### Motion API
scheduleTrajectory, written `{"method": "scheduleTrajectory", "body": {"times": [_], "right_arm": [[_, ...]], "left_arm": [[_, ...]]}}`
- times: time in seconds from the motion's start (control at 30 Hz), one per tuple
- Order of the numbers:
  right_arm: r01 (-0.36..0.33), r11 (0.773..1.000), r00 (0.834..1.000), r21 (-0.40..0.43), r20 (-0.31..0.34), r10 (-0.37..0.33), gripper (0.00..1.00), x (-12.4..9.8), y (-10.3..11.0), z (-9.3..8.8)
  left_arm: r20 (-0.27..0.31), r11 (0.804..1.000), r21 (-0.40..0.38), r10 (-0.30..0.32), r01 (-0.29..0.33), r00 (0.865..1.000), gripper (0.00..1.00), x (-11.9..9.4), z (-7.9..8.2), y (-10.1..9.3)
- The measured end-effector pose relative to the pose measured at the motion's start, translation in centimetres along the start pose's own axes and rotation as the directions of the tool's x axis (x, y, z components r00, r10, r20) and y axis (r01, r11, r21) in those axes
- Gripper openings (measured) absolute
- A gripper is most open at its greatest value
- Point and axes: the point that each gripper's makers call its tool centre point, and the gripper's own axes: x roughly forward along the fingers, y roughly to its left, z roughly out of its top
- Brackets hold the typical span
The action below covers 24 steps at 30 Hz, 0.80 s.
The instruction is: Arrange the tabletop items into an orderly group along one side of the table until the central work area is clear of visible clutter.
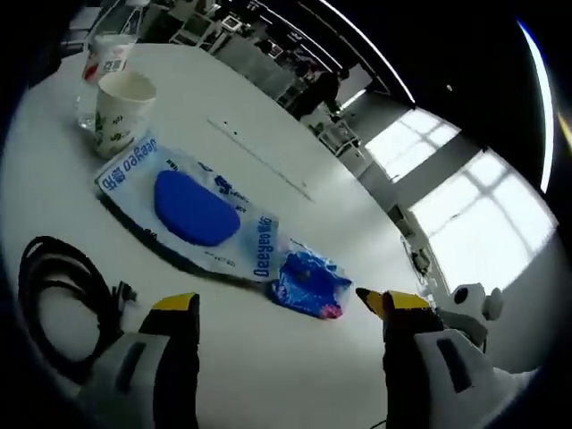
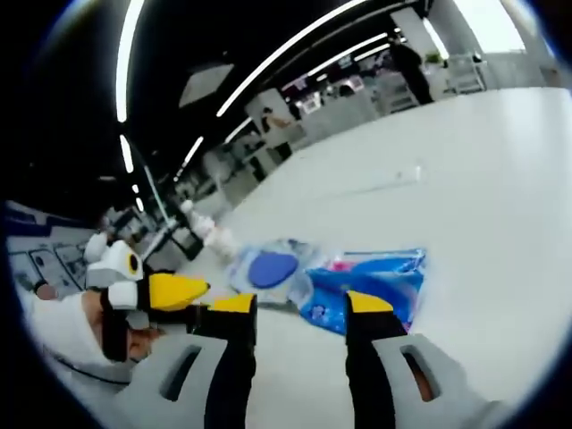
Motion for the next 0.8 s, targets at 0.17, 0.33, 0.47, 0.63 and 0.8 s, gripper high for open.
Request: {"method": "scheduleTrajectory", "body": {"times": [0.17,0.33,0.47,0.63,0.8], "right_arm": [[-0.011,0.995,0.997,0.098,-0.074,0.019,0.66,-2.7,0.8,-2.3],[0.008,0.997,0.997,0.083,-0.075,-0.002,0.74,-5.3,1.0,-3.7],[0.039,0.994,0.995,0.104,-0.100,-0.029,0.72,-7.0,0.7,-4.6],[0.062,0.987,0.995,0.151,-0.087,-0.049,0.66,-8.4,0.2,-5.2],[0.070,0.982,0.995,0.173,-0.080,-0.057,0.62,-8.7,0.3,-5.3]], "left_arm": [[-0.002,0.996,0.093,0.011,-0.011,1.000,0.98,-2.1,-0.5,0.6],[-0.058,0.973,0.223,0.068,-0.054,0.996,0.96,-4.0,-2.0,2.2],[-0.058,0.966,0.245,0.099,-0.082,0.993,0.75,-5.1,-2.1,3.1],[-0.011,0.936,0.329,0.136,-0.125,0.991,0.39,-6.3,-0.8,4.1],[0.012,0.928,0.339,0.156,-0.151,0.988,0.19,-7.1,0.2,4.9]]}}
